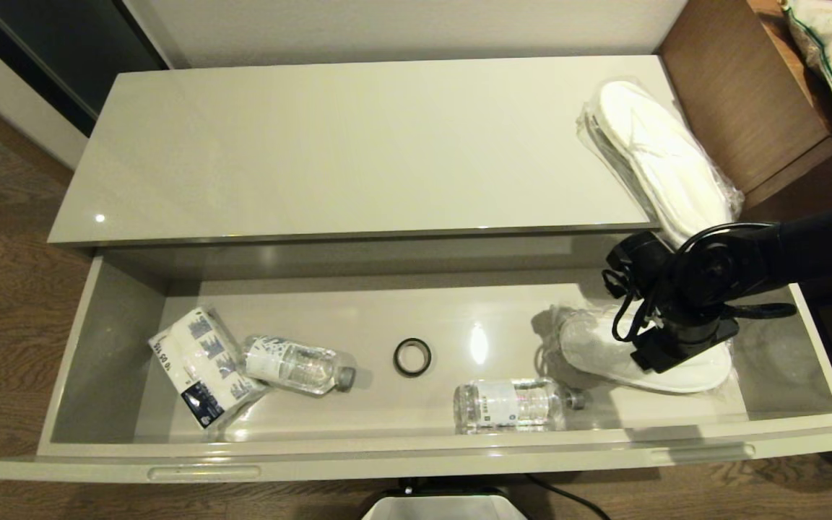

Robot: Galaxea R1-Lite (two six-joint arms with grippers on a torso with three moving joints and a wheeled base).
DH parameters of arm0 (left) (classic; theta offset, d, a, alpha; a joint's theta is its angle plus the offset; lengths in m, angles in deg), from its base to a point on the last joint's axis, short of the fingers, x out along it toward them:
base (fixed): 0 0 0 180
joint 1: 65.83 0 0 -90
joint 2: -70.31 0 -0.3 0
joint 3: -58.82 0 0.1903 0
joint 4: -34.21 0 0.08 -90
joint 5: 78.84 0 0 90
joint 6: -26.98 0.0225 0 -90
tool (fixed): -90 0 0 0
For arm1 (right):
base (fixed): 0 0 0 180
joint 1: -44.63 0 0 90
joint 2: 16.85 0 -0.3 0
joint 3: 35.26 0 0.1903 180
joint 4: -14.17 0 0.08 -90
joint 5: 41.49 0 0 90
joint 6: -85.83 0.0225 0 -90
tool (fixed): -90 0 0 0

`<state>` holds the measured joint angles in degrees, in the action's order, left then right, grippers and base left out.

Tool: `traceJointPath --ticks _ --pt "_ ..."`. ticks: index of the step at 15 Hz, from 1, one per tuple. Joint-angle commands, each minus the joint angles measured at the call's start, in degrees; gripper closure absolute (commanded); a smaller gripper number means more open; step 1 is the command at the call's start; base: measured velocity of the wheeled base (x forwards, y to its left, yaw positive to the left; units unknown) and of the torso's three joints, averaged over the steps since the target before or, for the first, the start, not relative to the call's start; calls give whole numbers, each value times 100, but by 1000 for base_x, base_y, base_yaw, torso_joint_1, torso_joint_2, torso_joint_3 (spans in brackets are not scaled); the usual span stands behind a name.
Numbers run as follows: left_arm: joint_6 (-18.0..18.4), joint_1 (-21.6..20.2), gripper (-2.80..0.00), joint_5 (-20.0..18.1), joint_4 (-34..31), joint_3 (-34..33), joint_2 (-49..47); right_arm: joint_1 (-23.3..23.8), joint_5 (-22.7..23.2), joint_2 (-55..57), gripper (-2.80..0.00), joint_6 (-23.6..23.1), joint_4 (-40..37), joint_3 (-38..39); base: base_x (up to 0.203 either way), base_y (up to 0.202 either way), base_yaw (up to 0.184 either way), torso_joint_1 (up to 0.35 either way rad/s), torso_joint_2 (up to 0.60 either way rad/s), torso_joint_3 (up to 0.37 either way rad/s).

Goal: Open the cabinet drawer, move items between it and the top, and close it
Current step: Take out the disposable slippers from the drawer

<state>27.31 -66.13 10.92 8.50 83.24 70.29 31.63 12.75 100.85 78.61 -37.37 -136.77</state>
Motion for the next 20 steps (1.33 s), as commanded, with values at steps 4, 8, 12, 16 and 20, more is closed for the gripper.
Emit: traceJointPath --ticks 4,8,12,16,20 --pt "2 -5 0 -2 -3 1 2 263 835 84 -280 -2148 3154 1300 0 0 0 0 0 0" --pt "2 -5 0 -2 -3 1 2 750 1615 680 -280 -3399 5872 1787 0 0 0 0 0 0" --pt "2 -5 0 -2 -3 1 2 1070 2126 1057 -280 -4186 7027 1802 0 0 0 0 0 0" --pt "2 -5 0 -2 -3 1 2 1089 2035 849 -280 -4131 6915 2152 0 0 0 0 0 0" --pt "2 -5 0 -2 -3 1 2 1163 2012 584 0 -4020 6619 2633 0 0 0 0 0 0"
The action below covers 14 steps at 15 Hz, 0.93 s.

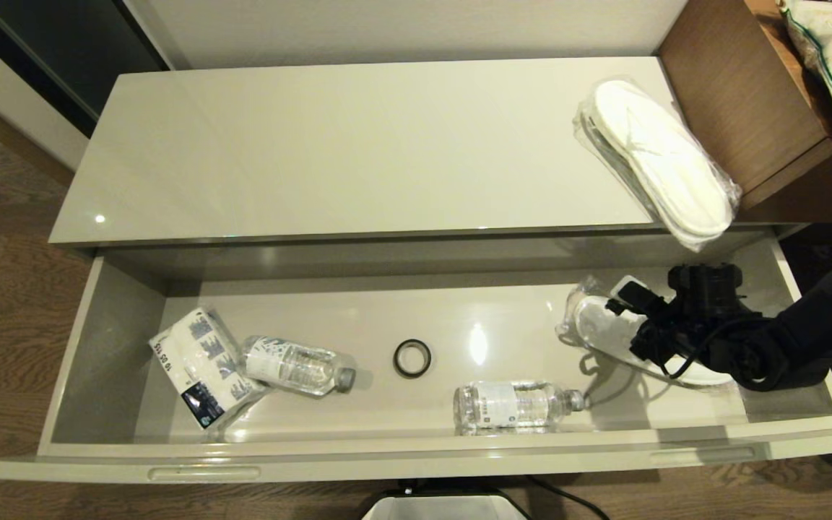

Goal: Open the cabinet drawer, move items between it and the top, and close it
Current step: Take out the disposable slippers from the drawer

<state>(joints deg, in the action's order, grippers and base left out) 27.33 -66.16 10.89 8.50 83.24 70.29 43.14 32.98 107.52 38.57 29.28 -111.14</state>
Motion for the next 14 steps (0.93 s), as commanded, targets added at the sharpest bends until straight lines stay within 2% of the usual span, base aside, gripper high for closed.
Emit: traceJointPath --ticks 1,14 --pt "0 -2 0 0 -3 1 2 8 -9 -69 0 -20 -68 23 0 0 0 0 0 0" --pt "0 -2 0 0 -3 1 2 -44 278 123 0 -21 -243 -140 0 0 0 0 0 0"
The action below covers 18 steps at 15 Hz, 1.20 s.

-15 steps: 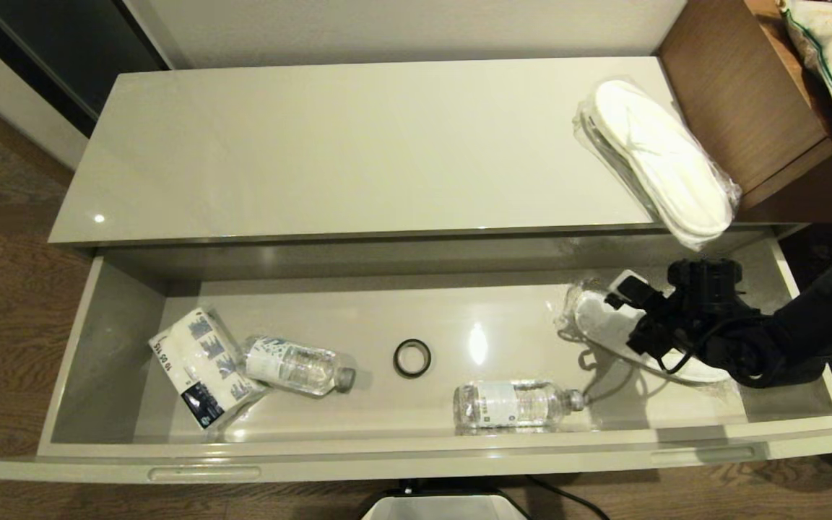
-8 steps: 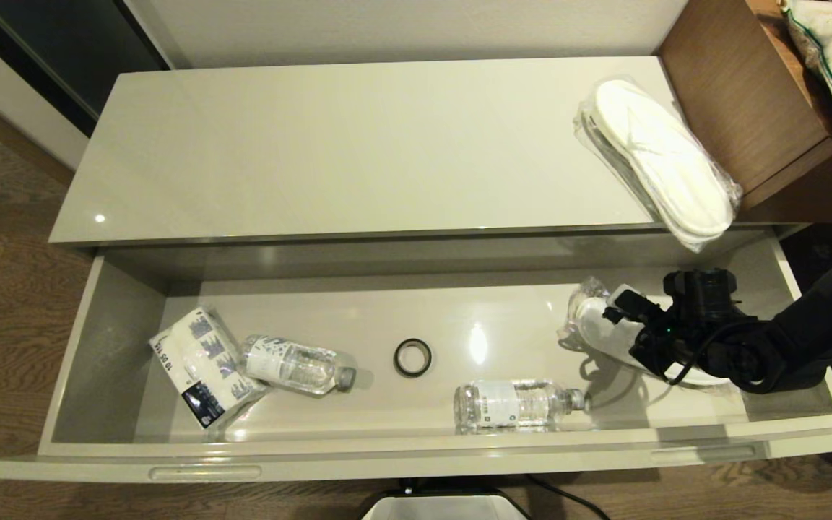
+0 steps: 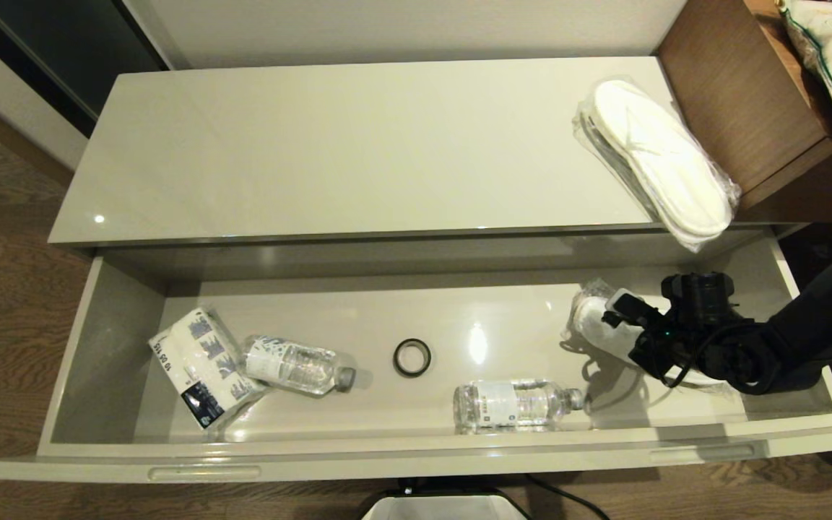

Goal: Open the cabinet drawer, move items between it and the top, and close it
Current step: Take out the disposable slippers from the drawer

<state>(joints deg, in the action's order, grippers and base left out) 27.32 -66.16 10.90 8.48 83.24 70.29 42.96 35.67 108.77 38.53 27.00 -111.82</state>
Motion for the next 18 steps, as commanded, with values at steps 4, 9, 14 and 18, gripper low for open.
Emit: traceJointPath --ticks 4,9,14,18 --pt "1 -2 0 0 -1 1 2 -141 14 -530 0 68 -498 -436 0 0 0 0 0 0" --pt "1 -2 0 0 -1 1 2 -962 -106 -2220 0 1095 -3480 -1294 0 0 0 0 0 0" --pt "1 -2 0 0 4 1 2 -1111 -298 -2624 0 1240 -3819 -1228 0 0 0 0 0 0" --pt "1 -2 0 0 -1 1 2 -1384 -290 -3558 0 1443 -4745 -1202 0 0 0 0 0 0"
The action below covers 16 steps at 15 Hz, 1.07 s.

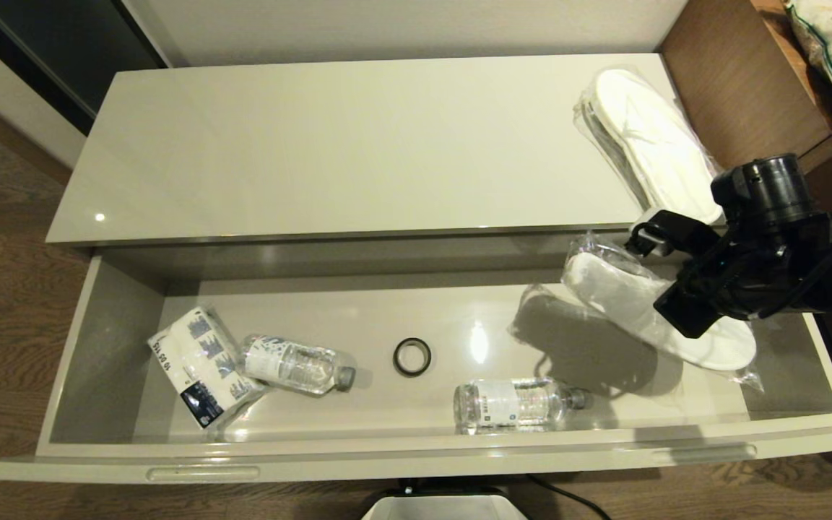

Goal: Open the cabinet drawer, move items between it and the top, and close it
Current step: Take out the disposable slippers from the drawer, then place the disposable slippers on the table

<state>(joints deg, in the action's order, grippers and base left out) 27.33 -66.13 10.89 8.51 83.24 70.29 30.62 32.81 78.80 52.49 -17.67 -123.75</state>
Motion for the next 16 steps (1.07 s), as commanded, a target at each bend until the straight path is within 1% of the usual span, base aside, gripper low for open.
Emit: traceJointPath --ticks 1,2,3,6,8,10,11,13,16 --pt "0 -5 0 0 -5 1 2 -364 -3 -908 0 151 -637 -68 0 0 0 0 0 0" --pt "0 -5 0 0 -5 1 2 -623 -1 -1214 0 241 -1069 -204 0 0 0 0 0 0" --pt "0 -5 0 0 -5 1 2 -862 -2 -1398 0 337 -1474 -501 0 0 0 0 0 0" --pt "0 -5 0 0 -5 1 2 -1099 -8 -1388 0 491 -2210 -1695 0 0 0 0 0 0" --pt "0 -5 0 0 -5 1 2 -1134 -69 -841 0 522 -2350 -2588 0 0 0 0 0 0" --pt "0 -5 0 0 -5 1 2 -1119 -280 255 0 575 -2235 -3744 0 0 0 0 0 0" --pt "0 -5 0 0 -5 1 2 -1054 -366 839 0 577 -1962 -4164 0 0 0 0 0 0" --pt "0 -5 0 0 -5 1 2 -870 -506 1946 0 366 -625 -4528 0 0 0 0 0 0" --pt "0 -5 0 0 -5 1 2 -641 -623 2973 0 49 1437 -4747 0 0 0 0 0 0"
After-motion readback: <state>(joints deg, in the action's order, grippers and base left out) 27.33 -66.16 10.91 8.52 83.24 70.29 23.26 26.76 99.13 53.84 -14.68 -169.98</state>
